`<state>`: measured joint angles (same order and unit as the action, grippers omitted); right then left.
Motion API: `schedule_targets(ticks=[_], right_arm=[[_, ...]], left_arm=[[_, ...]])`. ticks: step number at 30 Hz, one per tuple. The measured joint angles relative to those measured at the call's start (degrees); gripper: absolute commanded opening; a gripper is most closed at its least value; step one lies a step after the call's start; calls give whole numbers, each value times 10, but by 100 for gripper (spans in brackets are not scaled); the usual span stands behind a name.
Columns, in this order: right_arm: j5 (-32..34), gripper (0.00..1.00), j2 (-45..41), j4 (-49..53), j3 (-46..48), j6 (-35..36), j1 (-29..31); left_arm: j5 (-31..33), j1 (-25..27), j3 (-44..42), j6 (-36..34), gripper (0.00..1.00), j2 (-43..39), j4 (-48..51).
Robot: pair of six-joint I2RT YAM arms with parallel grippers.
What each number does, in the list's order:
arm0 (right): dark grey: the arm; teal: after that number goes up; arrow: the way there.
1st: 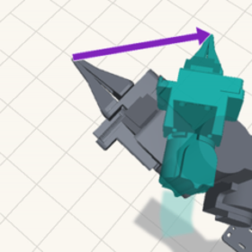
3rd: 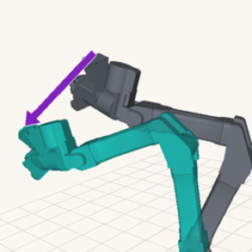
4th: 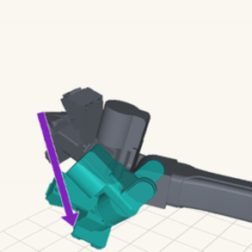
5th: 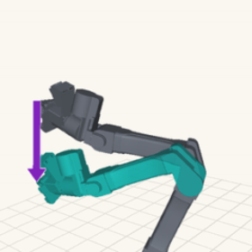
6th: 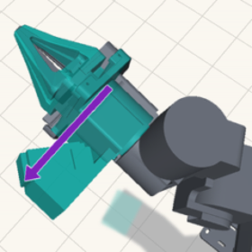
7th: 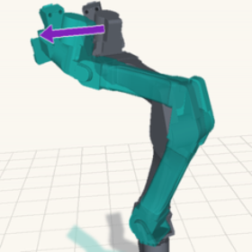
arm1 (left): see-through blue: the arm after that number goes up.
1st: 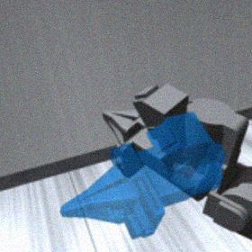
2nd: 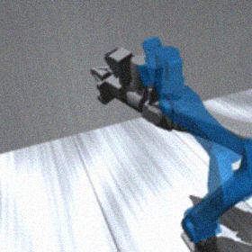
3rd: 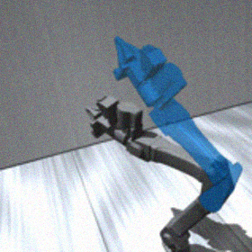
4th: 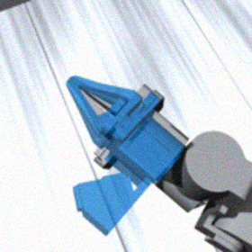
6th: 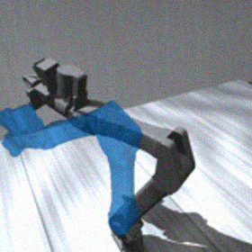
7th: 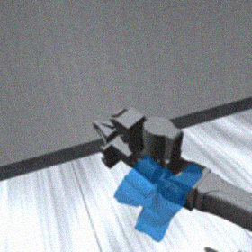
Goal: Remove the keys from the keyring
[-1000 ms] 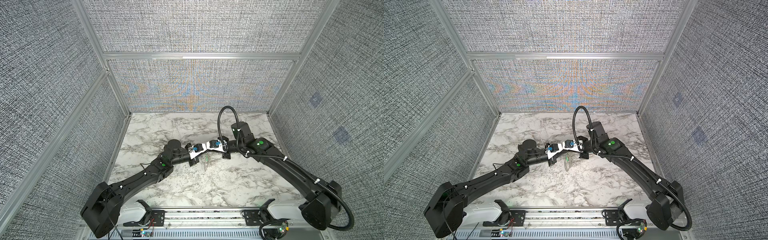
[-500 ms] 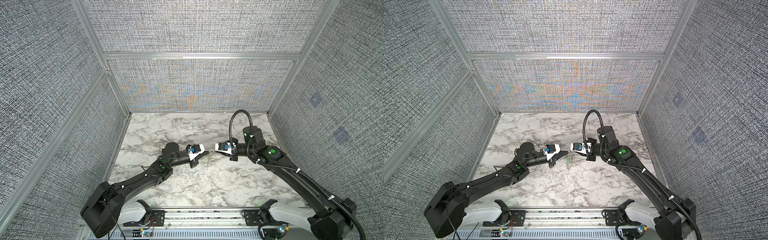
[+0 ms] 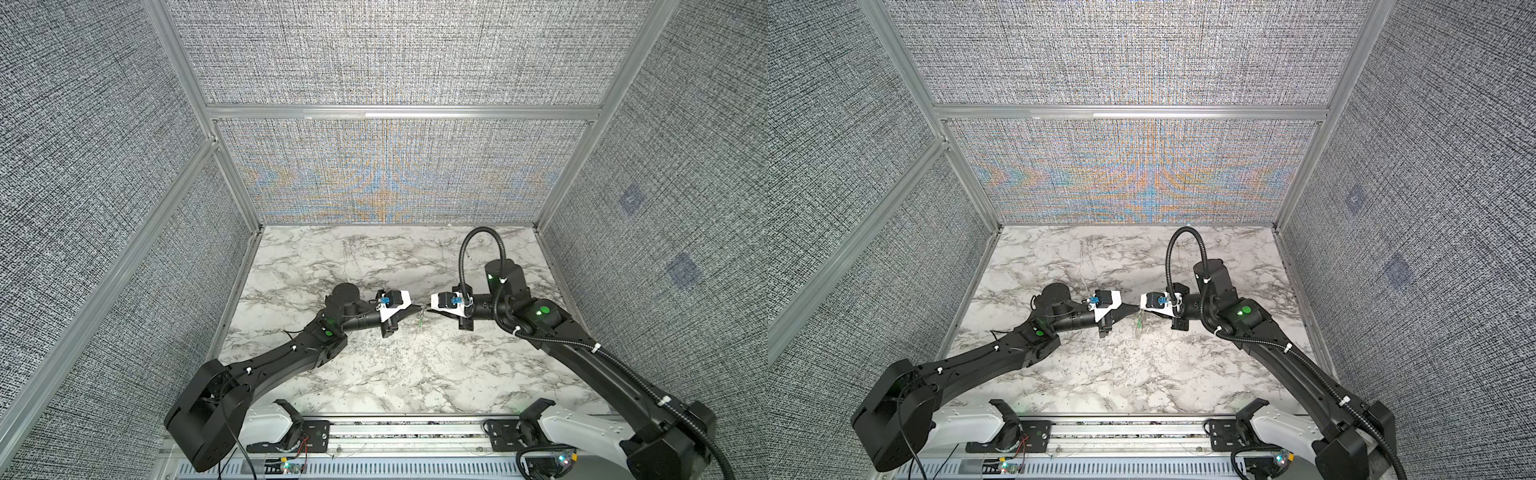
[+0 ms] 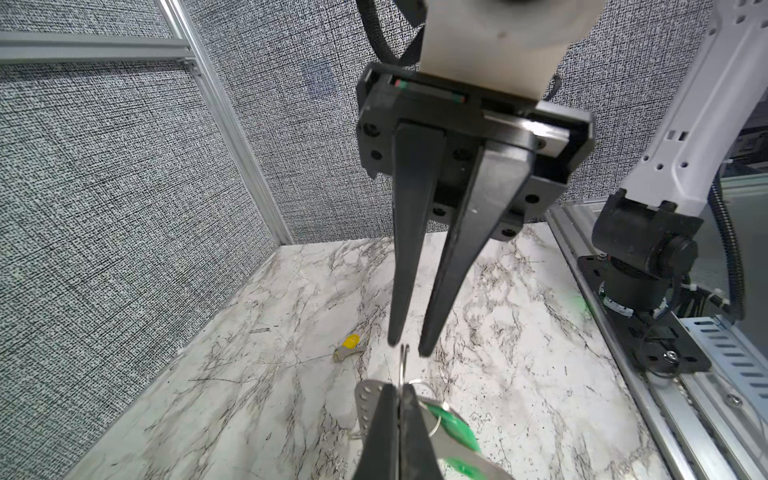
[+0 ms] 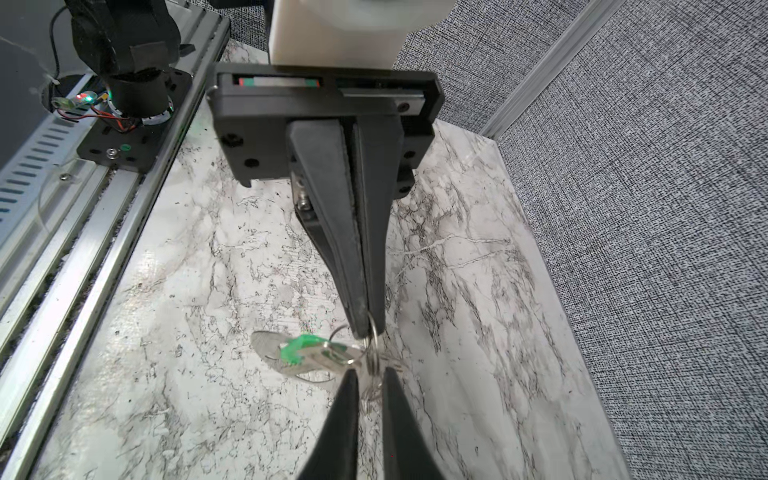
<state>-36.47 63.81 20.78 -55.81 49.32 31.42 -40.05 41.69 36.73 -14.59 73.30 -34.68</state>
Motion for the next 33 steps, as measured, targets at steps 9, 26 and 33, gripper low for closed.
schedule_targets(ticks=[9,26,33], right_arm=[[-3,0,8,-3,0,-7,2],[14,0,45,113,-82,19,2],[25,0,68,179,-118,24,4]], left_arm=[[-6,0,0,0,0,2,0],[97,1,15,-83,36,-91,93],[104,21,60,-144,33,-77,182]])
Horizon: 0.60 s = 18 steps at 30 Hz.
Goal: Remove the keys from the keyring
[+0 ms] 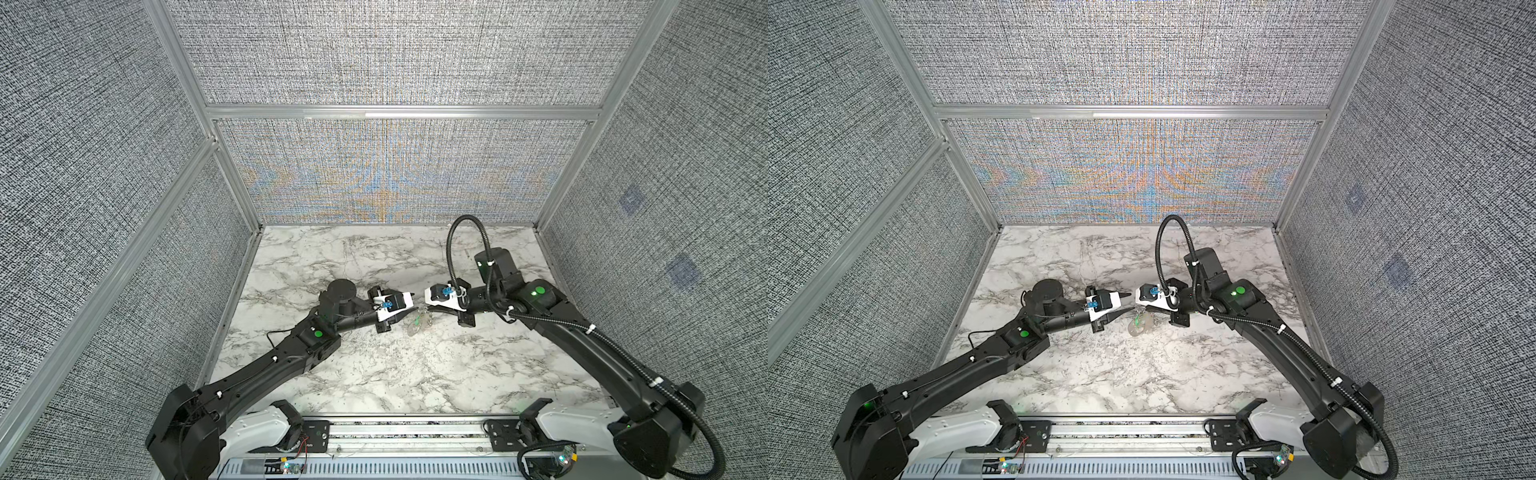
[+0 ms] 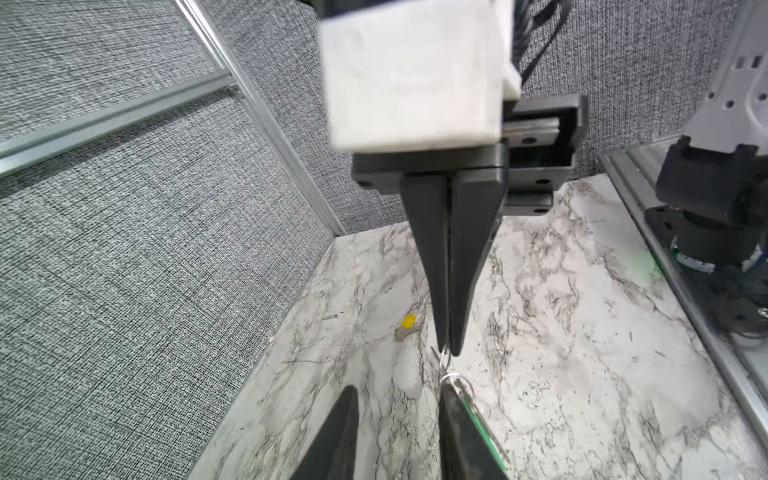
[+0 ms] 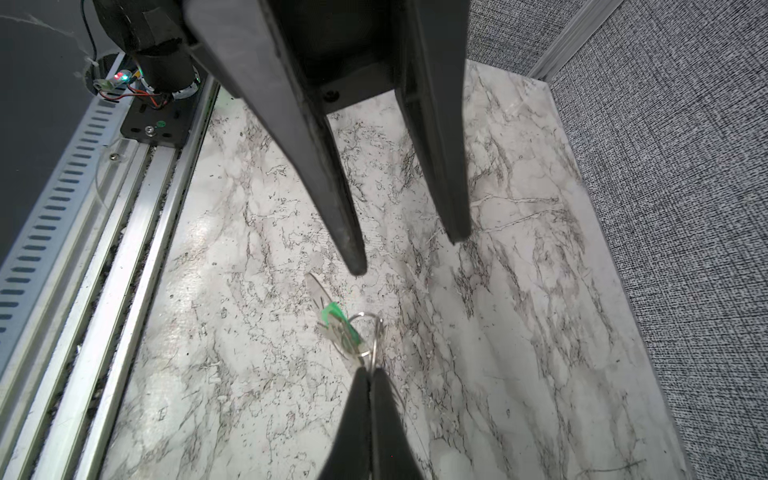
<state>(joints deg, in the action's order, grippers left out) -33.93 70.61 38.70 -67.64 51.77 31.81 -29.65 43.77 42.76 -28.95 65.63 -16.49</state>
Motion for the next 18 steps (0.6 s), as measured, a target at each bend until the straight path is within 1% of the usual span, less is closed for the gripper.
schedule_targets(ticks=[6,9,13,18], right_arm=[[5,0,4,19,-2,-1,5],[11,0,0,11,11,-6,12],[30,0,-16,-22,47,-34,18],[56,0,-34,-80,82,-89,24]], left_arm=[[1,8,19,-28,31,18,33],[2,8,16,-33,37,23,32],[24,8,-16,7,41,14,15],[42,8,-65,63,43,-8,-28]])
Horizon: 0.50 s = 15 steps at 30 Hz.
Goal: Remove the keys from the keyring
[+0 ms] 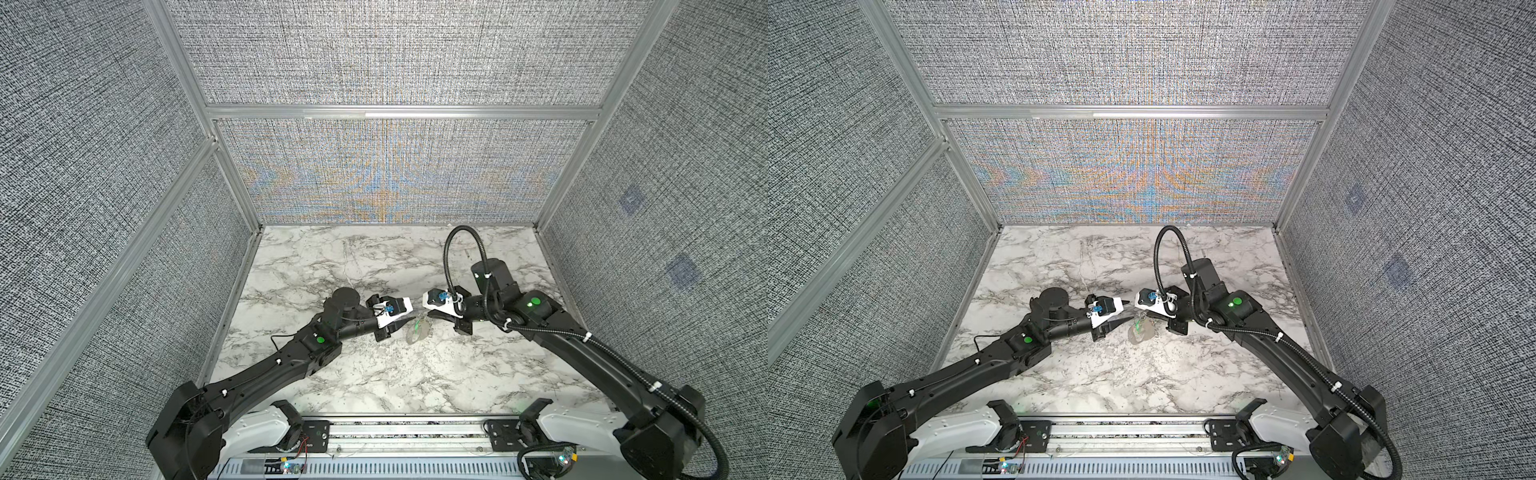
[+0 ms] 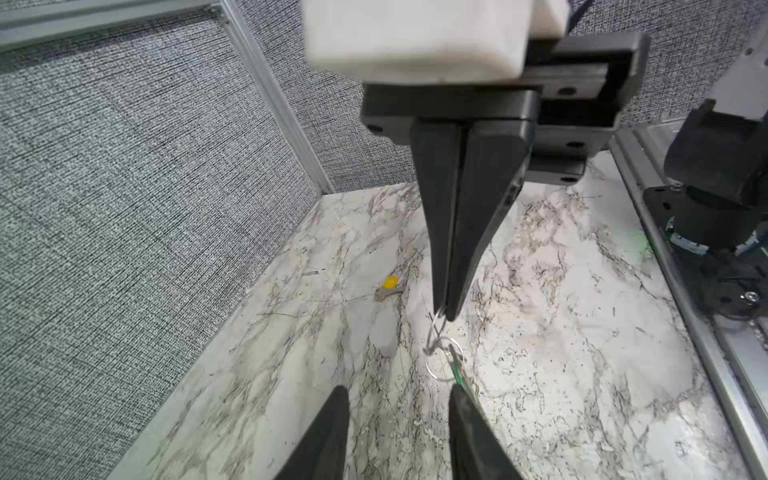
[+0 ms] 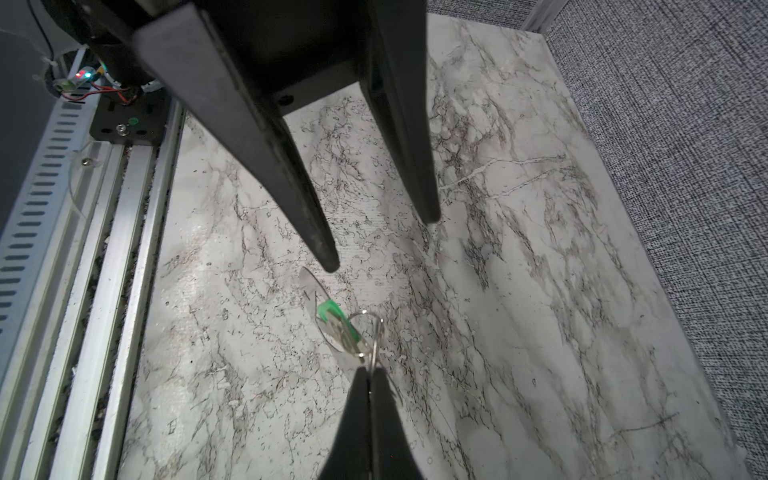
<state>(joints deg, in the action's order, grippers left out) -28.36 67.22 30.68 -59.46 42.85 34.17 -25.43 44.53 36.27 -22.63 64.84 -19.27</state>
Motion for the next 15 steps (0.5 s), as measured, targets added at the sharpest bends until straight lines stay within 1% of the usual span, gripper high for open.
schedule_targets(ticks=[7,15], right_arm=[[6,0,-61,-87,96,-15,21],[34,0,-109,-146,155,-7,38]], left_arm=[[4,2,-21,43,42,3,-22],[-12,8,-44,76,38,11,-41]])
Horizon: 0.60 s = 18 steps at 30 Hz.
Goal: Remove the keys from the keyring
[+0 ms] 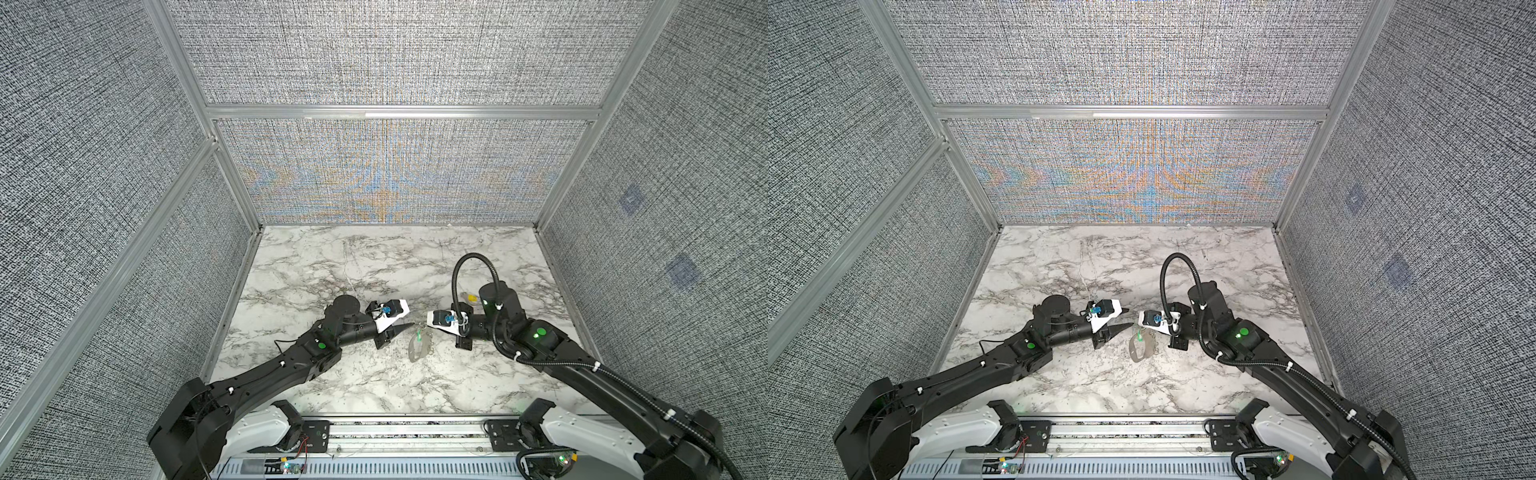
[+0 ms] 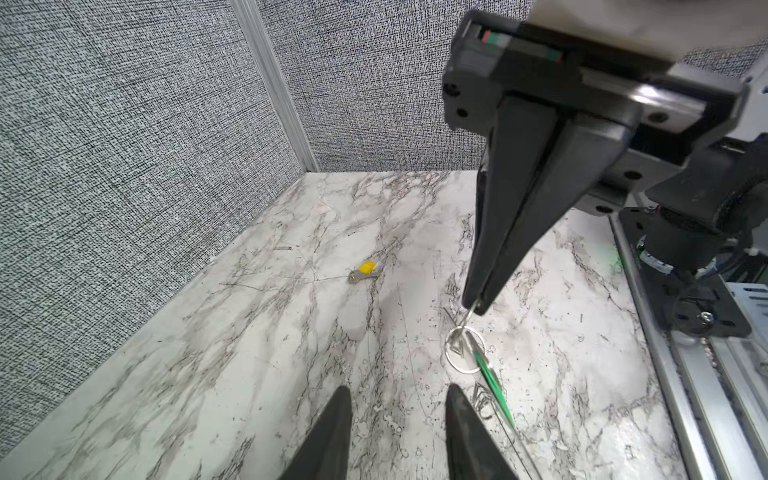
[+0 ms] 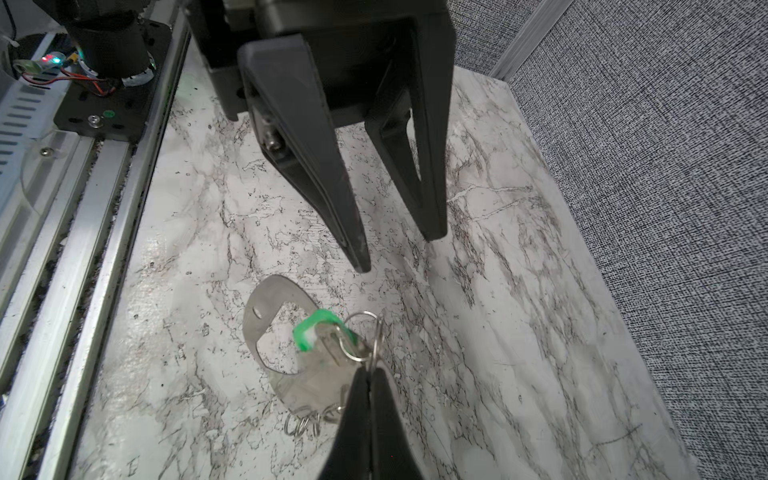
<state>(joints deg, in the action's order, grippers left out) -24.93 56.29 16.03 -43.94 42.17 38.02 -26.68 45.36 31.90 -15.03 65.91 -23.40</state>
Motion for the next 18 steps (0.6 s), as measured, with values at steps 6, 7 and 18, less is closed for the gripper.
schedule_targets(ticks=[6,7,18], right_arm=[[26,0,-17,-12,20,-2,10],[29,0,-18,-14,21,-2,11],[47,0,-9,-21,24,-13,22]], left_arm=[[-3,18,-11,12,37,2,-7],[-3,20,-11,16,37,4,-8],[16,39,-10,31,33,35,-14]])
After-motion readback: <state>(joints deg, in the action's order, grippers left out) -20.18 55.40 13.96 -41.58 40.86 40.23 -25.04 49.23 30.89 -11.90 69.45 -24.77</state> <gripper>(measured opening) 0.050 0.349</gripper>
